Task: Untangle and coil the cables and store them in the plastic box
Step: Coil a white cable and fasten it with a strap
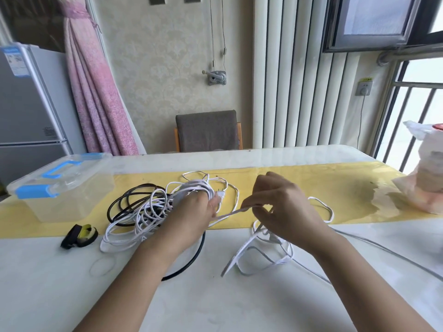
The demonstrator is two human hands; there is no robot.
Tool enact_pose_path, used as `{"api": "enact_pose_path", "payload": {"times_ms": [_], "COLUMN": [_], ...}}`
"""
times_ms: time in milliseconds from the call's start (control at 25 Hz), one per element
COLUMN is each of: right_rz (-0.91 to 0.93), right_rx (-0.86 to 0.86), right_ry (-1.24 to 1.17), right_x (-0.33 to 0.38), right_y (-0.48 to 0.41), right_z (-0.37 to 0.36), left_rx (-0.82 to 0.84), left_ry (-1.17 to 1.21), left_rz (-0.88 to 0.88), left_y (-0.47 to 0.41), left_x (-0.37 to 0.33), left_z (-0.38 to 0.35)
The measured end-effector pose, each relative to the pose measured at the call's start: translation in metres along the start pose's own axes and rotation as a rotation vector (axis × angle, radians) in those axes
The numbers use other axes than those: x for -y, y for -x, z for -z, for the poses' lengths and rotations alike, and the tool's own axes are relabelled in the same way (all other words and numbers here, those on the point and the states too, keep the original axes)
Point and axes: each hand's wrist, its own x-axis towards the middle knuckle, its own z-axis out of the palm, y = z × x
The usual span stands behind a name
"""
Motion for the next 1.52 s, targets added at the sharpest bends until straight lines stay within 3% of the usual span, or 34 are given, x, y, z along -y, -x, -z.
{"api": "enact_pose_path", "payload": {"times_ms": [80,240,360,440,520,640,720,800,880,960,1040,1160,1240,1320,1440,1520], "right_rz": [0.001,-0.247,-0.407,-0.447,-0.454,-0.507,-0.550,-0.574,-0.656,-0.800,-0.881,-0.892,-0.716,-0.488,-0.374,-0.369], "right_rx": [-0.077,-0.161,-0.155,-0.114,0.016,0.273,0.325,0.229,-0.002,-0.333,-0.455,-0.267,-0.332,-0.369,0.028,0.250], "right_ry": [0.071,0.150,0.174,0.150,0.080,-0.064,-0.267,-0.583,-0.722,-0.450,-0.021,0.330,0.354,0.082,-0.401,-0.489], "right_x": [-0.004,-0.024,-0.035,-0.038,-0.037,-0.033,-0.027,-0.025,-0.032,-0.050,-0.065,-0.070,-0.057,-0.034,0.008,0.020], "right_y": [0.000,0.003,0.003,0.004,0.005,0.005,0.002,0.001,0.002,0.006,0.012,0.015,0.008,0.002,-0.002,0.000], "right_z": [0.002,0.007,0.014,0.015,0.015,0.026,0.035,0.040,0.040,0.042,0.043,0.028,0.019,0.015,0.010,0.002], "left_rx": [0.196,0.326,0.348,0.246,0.010,-0.253,-0.377,-0.465,-0.531,-0.566,-0.549,-0.446,-0.406,-0.390,-0.397,-0.408], "left_ry": [0.030,0.311,0.172,0.035,-0.067,-0.020,-0.016,-0.048,-0.045,0.012,0.082,0.147,0.108,0.040,0.021,0.036], "left_rz": [0.068,0.205,0.113,0.089,0.117,0.246,0.329,0.370,0.432,0.488,0.511,0.463,0.376,0.329,0.354,0.391], "left_y": [0.006,0.013,0.011,0.008,0.005,0.005,0.005,0.005,0.004,0.004,0.004,0.002,0.002,0.003,0.004,0.003], "left_x": [-0.010,-0.018,-0.016,-0.012,-0.008,-0.001,0.005,0.014,0.026,0.036,0.040,0.024,0.010,0.001,0.002,0.005], "left_z": [0.000,0.014,0.023,0.025,0.027,0.030,0.033,0.041,0.052,0.063,0.068,0.061,0.052,0.044,0.043,0.045]}}
